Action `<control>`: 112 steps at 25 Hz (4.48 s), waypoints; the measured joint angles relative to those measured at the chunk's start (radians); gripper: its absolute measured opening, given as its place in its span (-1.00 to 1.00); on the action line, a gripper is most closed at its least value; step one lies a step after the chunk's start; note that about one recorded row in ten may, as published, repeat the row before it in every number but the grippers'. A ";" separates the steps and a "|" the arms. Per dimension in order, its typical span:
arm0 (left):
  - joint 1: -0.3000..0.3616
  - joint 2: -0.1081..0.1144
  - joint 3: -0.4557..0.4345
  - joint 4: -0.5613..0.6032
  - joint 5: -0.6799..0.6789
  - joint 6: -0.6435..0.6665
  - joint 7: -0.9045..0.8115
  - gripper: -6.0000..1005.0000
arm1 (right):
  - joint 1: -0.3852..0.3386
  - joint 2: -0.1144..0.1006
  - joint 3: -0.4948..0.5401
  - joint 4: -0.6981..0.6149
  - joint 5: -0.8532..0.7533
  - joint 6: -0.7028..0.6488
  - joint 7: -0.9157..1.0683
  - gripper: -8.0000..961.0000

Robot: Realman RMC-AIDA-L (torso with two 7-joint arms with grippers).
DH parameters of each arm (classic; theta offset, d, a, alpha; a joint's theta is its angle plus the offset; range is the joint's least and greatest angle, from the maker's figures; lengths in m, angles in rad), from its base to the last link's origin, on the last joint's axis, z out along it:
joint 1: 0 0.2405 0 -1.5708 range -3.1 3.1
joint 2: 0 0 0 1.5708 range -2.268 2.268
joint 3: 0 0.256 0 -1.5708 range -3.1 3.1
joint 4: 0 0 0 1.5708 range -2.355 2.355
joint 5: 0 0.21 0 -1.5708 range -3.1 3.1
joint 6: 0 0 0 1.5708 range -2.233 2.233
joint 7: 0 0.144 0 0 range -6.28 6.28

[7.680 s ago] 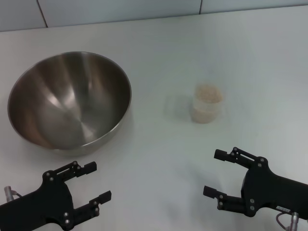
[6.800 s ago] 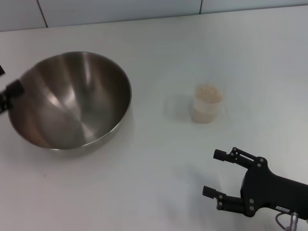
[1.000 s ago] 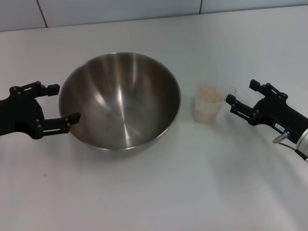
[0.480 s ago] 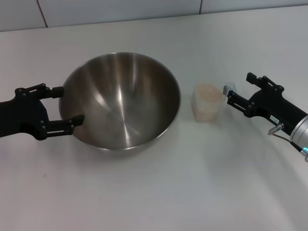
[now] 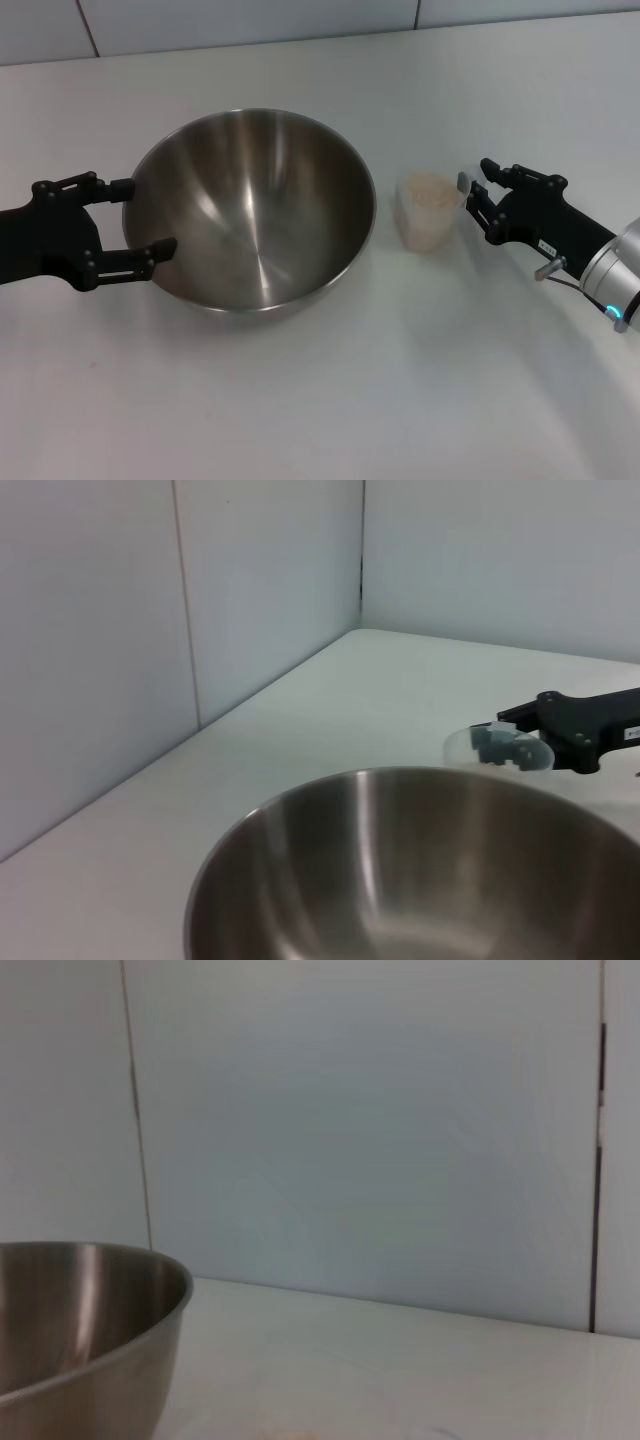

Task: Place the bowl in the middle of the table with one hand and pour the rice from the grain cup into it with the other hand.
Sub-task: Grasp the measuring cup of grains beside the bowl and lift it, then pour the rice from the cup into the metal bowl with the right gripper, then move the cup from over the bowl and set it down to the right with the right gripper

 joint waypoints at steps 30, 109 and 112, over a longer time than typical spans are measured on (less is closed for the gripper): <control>-0.018 0.002 -0.001 0.078 0.054 0.080 -0.052 0.72 | 0.055 -0.003 0.024 0.167 0.205 -0.330 -0.716 -0.95; -0.074 -0.002 0.000 0.084 0.055 0.086 -0.071 0.72 | 0.124 0.001 0.017 0.225 0.272 0.336 -0.372 -0.74; -0.075 -0.002 0.001 0.084 0.055 0.085 -0.070 0.72 | 0.125 0.002 0.010 0.225 0.271 0.349 -0.373 -0.73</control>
